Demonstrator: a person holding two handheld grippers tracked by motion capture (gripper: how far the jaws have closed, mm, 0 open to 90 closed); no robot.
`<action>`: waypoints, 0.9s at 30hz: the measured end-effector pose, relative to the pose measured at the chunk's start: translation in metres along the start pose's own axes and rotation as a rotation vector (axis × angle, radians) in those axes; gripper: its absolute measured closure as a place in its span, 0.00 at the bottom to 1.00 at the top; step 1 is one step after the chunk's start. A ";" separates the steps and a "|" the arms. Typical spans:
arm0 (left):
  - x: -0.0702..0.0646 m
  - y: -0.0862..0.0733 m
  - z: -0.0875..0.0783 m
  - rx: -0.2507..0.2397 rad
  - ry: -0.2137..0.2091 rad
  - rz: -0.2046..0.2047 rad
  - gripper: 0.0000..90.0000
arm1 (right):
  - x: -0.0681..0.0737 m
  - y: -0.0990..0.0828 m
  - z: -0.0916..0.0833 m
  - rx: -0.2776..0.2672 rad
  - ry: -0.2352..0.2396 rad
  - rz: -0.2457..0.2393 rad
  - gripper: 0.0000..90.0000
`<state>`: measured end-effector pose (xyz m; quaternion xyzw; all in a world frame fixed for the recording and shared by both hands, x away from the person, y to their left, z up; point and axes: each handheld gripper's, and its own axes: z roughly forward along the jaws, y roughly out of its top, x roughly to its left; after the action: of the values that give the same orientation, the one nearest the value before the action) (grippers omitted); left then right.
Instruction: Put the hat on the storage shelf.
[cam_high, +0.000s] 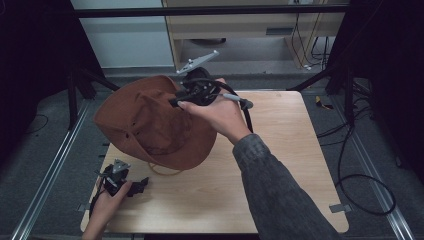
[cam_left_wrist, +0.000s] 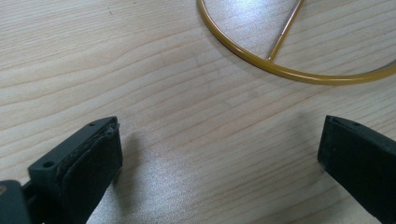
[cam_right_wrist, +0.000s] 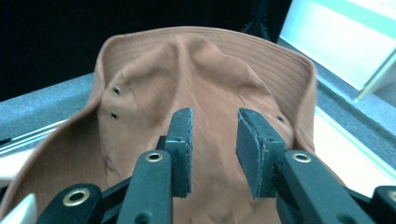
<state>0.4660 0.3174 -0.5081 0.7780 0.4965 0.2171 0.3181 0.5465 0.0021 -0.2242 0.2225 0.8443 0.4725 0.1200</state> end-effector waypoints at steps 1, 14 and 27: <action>0.000 0.000 0.000 0.000 0.000 -0.001 0.00 | -0.004 -0.008 -0.009 -0.005 -0.015 0.007 0.73; 0.000 0.000 0.000 -0.003 0.000 -0.001 0.00 | -0.035 -0.060 -0.073 -0.052 -0.107 0.098 0.72; 0.000 0.000 0.000 0.002 -0.003 -0.001 0.00 | -0.051 -0.115 -0.098 -0.031 -0.243 0.154 0.32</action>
<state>0.4658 0.3174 -0.5083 0.7783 0.4966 0.2154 0.3182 0.5208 -0.1480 -0.2709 0.3403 0.7966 0.4629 0.1881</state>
